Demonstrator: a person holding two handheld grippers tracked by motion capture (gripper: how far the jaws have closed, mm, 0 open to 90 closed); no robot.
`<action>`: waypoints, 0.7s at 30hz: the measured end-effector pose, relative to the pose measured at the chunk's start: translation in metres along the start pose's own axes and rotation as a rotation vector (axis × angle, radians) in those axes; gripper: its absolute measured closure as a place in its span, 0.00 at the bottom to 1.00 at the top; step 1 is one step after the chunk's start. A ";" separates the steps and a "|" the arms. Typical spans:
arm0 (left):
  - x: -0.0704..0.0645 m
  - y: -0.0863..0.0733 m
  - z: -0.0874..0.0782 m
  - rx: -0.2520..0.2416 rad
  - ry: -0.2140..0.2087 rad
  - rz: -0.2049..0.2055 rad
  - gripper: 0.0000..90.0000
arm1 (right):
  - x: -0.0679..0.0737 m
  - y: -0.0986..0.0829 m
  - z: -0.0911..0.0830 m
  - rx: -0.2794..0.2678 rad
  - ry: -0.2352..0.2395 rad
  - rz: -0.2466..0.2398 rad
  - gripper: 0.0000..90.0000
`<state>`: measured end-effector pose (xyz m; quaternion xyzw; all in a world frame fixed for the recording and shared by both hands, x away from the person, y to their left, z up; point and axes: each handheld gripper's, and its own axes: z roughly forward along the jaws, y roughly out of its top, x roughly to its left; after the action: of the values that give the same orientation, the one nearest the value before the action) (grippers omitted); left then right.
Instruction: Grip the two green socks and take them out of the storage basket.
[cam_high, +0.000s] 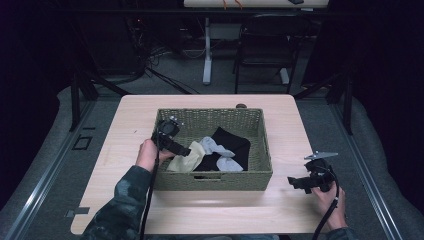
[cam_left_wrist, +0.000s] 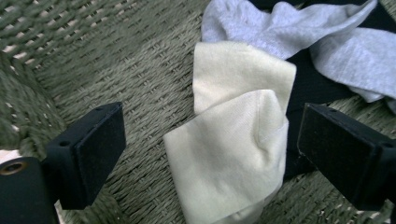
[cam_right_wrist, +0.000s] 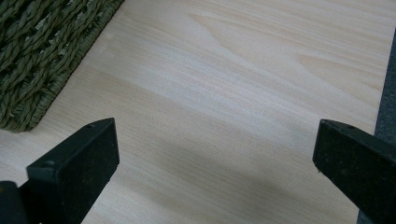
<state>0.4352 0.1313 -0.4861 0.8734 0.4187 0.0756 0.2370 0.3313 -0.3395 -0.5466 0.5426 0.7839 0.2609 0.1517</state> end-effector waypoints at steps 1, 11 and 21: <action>0.000 0.000 0.002 0.004 -0.004 0.000 0.12 | 0.000 0.000 0.000 -0.001 0.000 0.000 0.00; -0.006 0.006 0.014 0.022 0.005 0.029 0.26 | 0.000 0.000 0.000 -0.005 -0.001 -0.001 0.00; -0.006 0.009 0.025 0.100 -0.021 0.012 0.41 | 0.000 0.000 0.000 -0.007 0.001 -0.004 0.00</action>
<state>0.4460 0.1134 -0.5034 0.8875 0.4141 0.0466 0.1969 0.3315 -0.3395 -0.5460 0.5405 0.7840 0.2637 0.1538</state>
